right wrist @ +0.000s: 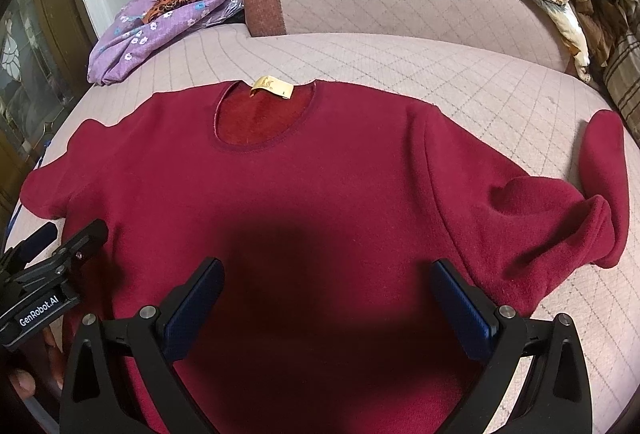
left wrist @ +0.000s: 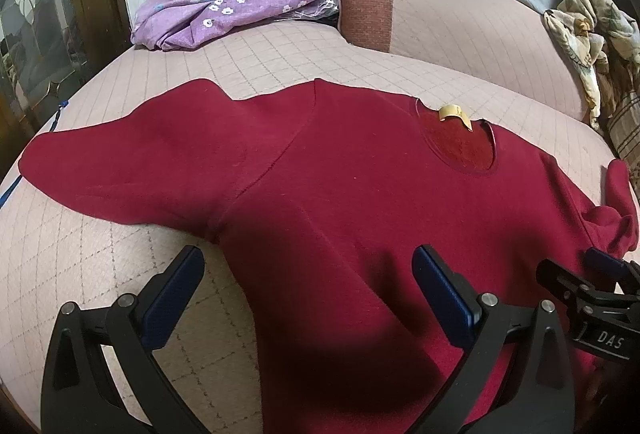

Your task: Fold small clothes

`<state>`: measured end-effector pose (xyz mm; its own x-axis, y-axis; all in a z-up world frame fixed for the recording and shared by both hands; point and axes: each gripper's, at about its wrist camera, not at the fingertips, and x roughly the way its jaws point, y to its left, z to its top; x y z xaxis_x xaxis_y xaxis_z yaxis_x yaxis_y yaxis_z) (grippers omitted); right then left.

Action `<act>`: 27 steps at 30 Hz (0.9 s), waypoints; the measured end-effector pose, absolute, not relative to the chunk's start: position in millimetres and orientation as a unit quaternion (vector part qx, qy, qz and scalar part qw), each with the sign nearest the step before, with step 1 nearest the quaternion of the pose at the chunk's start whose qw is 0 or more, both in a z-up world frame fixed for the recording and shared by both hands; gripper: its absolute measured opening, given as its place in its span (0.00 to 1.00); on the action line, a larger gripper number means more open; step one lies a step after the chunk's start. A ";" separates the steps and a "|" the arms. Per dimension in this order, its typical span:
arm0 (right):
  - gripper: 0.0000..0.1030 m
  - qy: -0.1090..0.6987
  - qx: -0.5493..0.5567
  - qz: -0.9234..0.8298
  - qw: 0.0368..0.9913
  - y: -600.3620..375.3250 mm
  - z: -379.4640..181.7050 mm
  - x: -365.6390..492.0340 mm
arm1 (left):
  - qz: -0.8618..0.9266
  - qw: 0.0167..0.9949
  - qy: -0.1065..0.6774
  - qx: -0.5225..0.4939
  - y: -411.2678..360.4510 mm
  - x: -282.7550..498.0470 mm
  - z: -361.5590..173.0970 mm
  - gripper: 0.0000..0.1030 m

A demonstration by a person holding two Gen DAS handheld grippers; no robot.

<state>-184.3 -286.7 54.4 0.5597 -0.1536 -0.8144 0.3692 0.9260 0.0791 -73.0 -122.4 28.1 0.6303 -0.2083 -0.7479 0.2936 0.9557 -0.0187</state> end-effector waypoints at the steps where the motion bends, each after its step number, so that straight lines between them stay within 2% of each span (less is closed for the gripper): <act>1: 1.00 0.445 0.121 -0.149 0.874 -286.6 53.7 -183.8 | -0.138 0.901 0.408 0.050 -120.3 -72.6 28.8 1.00; 6: 1.00 0.449 0.119 -0.144 0.874 -285.9 51.1 -183.3 | -0.112 0.902 0.416 0.038 -96.7 -65.3 33.4 1.00; 11: 1.00 0.450 0.121 -0.140 0.874 -287.0 51.5 -184.4 | -0.034 0.909 0.415 0.012 -37.6 -41.1 45.3 1.00; 18: 1.00 0.455 0.132 -0.134 0.871 -290.7 49.5 -186.8 | 0.087 0.895 0.417 -0.133 85.2 15.6 53.2 1.00; 21: 1.00 0.457 0.133 -0.133 0.869 -290.7 48.5 -186.2 | 0.144 0.880 0.424 -0.160 132.4 44.6 41.3 0.93; 27: 1.00 0.464 0.130 -0.130 0.866 -289.3 44.5 -183.1 | 0.166 0.862 0.440 -0.187 166.6 91.4 16.5 0.77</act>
